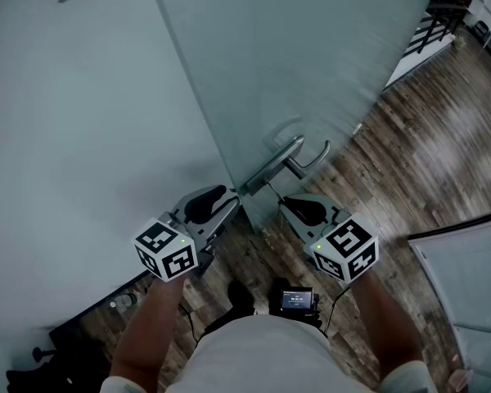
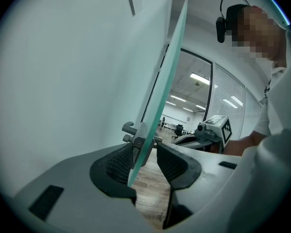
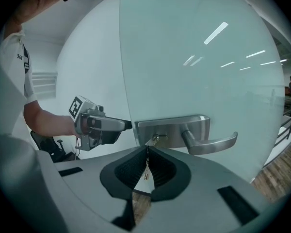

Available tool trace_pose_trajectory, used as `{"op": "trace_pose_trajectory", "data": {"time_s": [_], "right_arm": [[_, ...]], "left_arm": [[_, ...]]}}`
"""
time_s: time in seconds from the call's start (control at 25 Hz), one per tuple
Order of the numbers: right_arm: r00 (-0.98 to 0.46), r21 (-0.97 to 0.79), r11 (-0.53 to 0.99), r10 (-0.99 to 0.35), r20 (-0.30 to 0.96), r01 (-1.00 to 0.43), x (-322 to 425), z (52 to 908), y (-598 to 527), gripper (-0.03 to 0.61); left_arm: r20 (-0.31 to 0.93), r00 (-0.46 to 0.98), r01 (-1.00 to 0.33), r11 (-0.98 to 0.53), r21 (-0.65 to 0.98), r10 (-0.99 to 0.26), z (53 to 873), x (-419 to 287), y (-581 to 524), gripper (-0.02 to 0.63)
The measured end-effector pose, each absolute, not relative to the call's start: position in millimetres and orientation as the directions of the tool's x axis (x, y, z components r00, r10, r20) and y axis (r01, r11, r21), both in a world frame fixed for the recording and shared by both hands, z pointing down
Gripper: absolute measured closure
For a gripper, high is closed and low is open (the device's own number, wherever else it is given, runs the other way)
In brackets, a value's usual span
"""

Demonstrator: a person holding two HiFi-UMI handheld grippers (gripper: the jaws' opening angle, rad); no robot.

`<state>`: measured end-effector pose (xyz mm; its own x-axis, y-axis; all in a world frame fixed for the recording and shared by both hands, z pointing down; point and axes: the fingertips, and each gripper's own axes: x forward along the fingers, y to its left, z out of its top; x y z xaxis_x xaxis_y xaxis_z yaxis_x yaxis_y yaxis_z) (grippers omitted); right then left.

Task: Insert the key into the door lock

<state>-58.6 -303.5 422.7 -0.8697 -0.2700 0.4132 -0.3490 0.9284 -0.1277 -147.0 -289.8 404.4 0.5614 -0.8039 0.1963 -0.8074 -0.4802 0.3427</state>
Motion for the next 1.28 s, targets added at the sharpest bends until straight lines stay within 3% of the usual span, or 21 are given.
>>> {"op": "trace_pose_trajectory", "data": {"time_s": [1.28], "right_arm": [[-0.882,-0.087,0.952,-0.236,0.408,-0.295,-59.6,423.7,-305.4,0.561]], "left_arm": [[0.170,0.638,-0.748,-0.553,0.365,-0.751,402.3,-142.1,-305.9,0.463]]}}
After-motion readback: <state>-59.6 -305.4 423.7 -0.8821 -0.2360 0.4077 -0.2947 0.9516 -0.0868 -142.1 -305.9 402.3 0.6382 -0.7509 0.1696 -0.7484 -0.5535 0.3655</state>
